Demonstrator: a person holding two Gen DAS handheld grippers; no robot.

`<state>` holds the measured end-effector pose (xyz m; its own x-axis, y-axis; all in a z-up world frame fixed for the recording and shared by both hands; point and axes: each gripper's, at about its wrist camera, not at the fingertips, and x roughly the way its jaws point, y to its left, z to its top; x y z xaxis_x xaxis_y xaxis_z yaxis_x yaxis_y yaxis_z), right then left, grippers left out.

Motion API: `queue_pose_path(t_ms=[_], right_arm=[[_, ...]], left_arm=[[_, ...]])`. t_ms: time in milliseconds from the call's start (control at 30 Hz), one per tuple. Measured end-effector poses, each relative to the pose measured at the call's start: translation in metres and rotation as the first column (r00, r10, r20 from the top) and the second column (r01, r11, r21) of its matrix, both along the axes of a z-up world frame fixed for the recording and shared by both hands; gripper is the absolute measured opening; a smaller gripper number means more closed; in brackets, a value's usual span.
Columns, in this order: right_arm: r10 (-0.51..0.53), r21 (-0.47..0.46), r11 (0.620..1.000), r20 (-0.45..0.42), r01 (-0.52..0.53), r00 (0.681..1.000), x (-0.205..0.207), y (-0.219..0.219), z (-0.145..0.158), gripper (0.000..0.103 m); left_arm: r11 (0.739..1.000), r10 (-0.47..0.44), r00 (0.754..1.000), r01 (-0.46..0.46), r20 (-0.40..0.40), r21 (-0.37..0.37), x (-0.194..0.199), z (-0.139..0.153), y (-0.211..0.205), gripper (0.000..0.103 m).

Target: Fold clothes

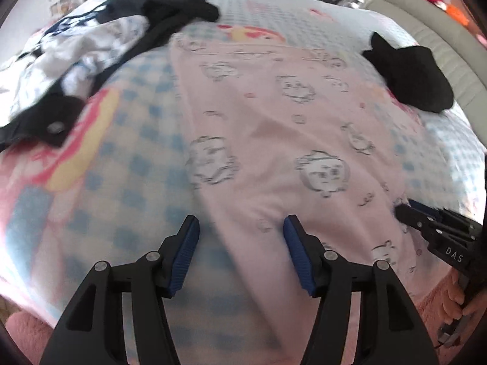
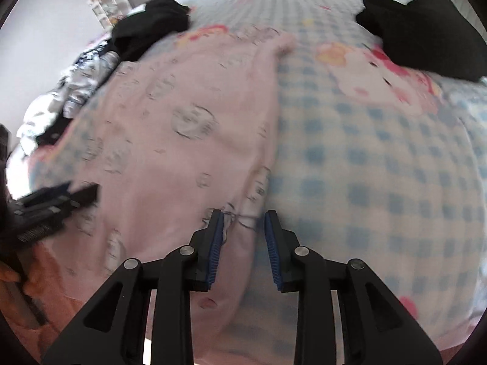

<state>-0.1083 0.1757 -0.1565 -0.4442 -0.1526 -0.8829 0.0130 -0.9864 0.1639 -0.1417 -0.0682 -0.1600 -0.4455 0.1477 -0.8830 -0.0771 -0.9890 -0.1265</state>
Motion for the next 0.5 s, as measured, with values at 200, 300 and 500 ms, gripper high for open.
queue_pose_path(t_ms=[200, 300, 500], right_arm=[[-0.092, 0.011, 0.996, -0.046, 0.093, 0.995, 0.016, 0.020, 0.014, 0.028], [-0.098, -0.063, 0.993, -0.047, 0.095, 0.994, 0.022, 0.025, 0.020, 0.029], [-0.078, -0.088, 0.993, -0.060, 0.073, 0.995, 0.000, 0.035, 0.038, 0.030]], left_arm=[[0.997, 0.071, 0.997, -0.071, -0.014, 0.016, 0.015, 0.014, -0.017, 0.059], [0.991, 0.055, 0.998, -0.053, -0.011, 0.122, 0.020, 0.014, -0.015, 0.059], [0.979, 0.082, 0.997, -0.079, -0.007, 0.190, -0.006, 0.023, -0.033, 0.059]])
